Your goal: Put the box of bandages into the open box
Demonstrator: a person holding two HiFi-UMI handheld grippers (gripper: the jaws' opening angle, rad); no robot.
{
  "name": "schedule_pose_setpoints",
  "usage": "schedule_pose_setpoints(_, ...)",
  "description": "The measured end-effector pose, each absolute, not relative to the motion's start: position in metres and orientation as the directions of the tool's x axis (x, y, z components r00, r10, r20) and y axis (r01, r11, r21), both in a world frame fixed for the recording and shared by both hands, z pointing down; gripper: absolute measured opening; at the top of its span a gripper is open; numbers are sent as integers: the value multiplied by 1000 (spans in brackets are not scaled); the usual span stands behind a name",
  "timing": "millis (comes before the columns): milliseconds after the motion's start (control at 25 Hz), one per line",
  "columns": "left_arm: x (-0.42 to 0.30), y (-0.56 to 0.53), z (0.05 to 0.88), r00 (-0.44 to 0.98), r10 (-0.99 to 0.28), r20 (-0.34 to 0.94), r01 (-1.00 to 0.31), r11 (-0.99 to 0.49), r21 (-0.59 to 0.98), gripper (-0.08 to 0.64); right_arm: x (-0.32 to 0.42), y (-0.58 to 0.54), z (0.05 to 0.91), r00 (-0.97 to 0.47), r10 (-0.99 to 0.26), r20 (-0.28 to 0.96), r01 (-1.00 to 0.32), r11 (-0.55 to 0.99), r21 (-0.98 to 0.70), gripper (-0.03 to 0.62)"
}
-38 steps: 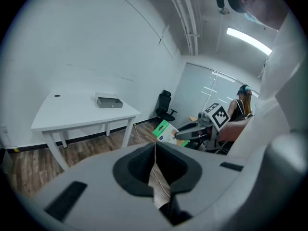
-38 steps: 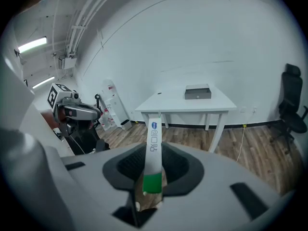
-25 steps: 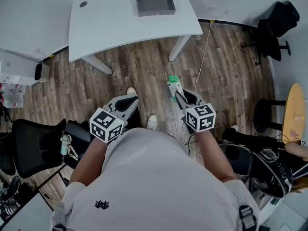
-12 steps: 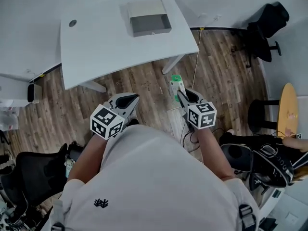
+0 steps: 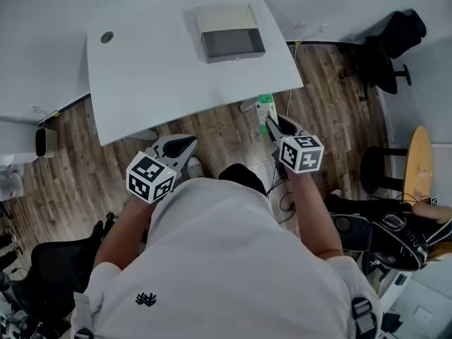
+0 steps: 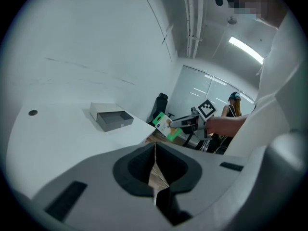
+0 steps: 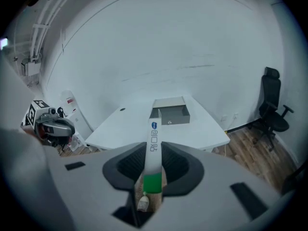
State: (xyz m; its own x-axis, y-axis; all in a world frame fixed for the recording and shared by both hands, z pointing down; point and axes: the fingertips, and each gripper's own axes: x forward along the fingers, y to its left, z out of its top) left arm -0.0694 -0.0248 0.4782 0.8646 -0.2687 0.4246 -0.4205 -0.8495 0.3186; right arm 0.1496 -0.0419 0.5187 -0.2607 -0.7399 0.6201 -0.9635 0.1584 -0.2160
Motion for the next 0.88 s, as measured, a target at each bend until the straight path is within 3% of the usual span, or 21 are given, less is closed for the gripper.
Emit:
schedule_pose_setpoints(400, -77, -63, 476, 847, -334, 414, -479, -818, 320, 12, 151, -131, 512, -296, -748, 594, -954, 202, -221, 91)
schedule_pose_setpoints(880, -67, -140, 463, 743, -513, 430, -651, -703, 286, 12, 166, -260, 524, -406, -701, 587, -914, 322, -246, 91)
